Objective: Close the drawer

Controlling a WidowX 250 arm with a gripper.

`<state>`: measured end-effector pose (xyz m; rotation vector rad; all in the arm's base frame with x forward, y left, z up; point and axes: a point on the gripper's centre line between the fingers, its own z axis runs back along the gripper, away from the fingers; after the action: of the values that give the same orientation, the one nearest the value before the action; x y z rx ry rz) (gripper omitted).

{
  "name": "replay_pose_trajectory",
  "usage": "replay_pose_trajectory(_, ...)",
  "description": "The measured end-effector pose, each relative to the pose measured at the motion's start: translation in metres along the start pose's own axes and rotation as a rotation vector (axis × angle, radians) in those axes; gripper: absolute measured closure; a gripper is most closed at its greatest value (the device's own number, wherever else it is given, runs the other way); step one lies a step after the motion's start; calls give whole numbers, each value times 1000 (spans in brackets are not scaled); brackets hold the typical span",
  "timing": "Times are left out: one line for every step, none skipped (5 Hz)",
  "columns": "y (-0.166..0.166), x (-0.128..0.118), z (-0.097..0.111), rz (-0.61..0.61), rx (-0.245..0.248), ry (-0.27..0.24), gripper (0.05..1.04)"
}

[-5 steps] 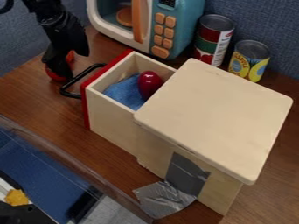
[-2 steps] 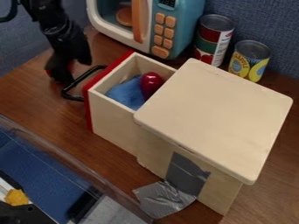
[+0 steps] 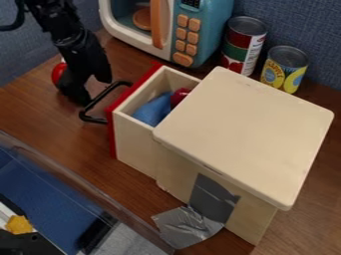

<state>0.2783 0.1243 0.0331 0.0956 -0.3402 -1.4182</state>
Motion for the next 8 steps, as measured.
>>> replay_pose_trajectory(-4,20,-2,-21,2,-35,82)
replay_pose_trajectory(-5,26,-7,-11,19,-38,82)
replay_pose_trajectory(-2,36,-12,-22,46,-45,82)
replay_pose_trajectory(-2,54,-20,-51,57,-54,82)
replay_pose_trajectory(-4,71,-25,-76,55,-72,82)
replay_pose_trajectory(-4,77,-26,-90,50,-77,82)
replay_pose_trajectory(-5,78,-26,-76,55,-77,82)
replay_pose_trajectory(-5,56,-4,79,156,38,82)
